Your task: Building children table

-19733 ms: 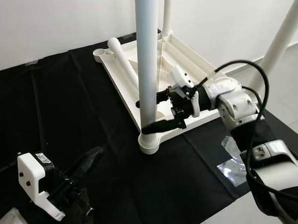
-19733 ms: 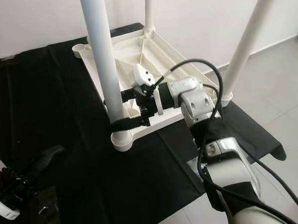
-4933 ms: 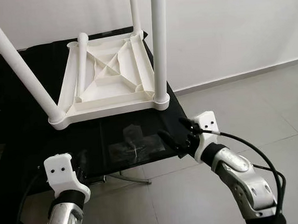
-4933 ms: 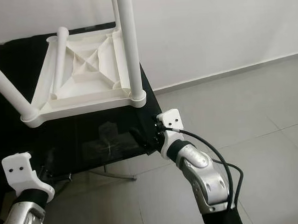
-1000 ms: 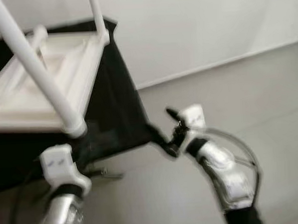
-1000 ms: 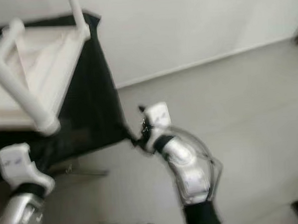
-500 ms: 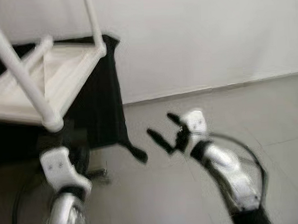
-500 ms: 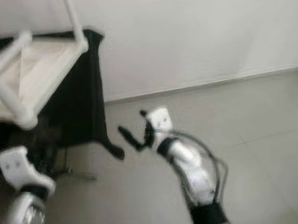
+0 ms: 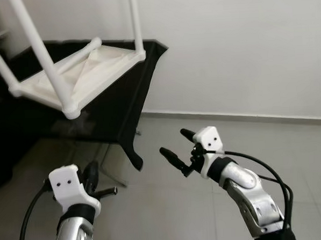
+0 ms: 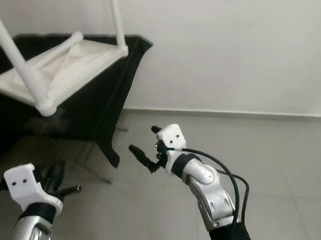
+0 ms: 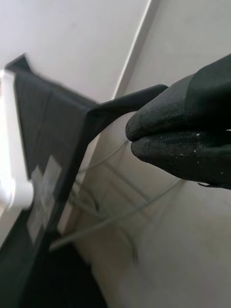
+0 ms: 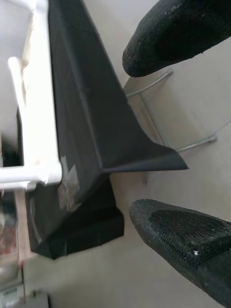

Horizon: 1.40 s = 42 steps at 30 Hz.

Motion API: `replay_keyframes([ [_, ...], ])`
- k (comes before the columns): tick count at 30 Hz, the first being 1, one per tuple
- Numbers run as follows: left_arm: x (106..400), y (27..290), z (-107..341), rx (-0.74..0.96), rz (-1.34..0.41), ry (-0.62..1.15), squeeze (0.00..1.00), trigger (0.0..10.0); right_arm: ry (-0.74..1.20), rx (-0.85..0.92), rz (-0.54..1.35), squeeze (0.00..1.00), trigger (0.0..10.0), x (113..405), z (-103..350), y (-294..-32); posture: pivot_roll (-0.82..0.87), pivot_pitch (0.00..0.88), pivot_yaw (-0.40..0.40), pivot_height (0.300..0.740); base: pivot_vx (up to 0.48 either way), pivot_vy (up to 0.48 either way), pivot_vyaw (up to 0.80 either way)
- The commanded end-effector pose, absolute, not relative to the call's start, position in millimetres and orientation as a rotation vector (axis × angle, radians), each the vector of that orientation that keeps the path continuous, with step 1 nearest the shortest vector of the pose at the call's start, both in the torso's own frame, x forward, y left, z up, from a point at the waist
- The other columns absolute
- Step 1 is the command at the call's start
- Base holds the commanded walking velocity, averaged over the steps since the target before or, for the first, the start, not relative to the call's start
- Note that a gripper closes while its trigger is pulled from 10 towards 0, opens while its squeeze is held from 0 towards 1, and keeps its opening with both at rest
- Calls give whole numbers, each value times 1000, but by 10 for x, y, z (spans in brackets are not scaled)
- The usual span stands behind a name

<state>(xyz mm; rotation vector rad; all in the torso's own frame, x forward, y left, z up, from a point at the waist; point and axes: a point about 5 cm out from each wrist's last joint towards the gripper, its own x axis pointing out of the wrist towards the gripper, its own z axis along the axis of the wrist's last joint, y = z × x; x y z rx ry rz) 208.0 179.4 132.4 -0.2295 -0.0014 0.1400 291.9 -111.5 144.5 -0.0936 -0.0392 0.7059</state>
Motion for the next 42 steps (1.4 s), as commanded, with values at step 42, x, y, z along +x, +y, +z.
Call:
replay_keyframes([
  [42, 2163, 1787, 1330, -212, 130, -38, 0, 10000, -20, -69, 572, 0, 10000, 3034, 1432, -1222, -111, 125, 1, 740, 280, -18, 38],
])
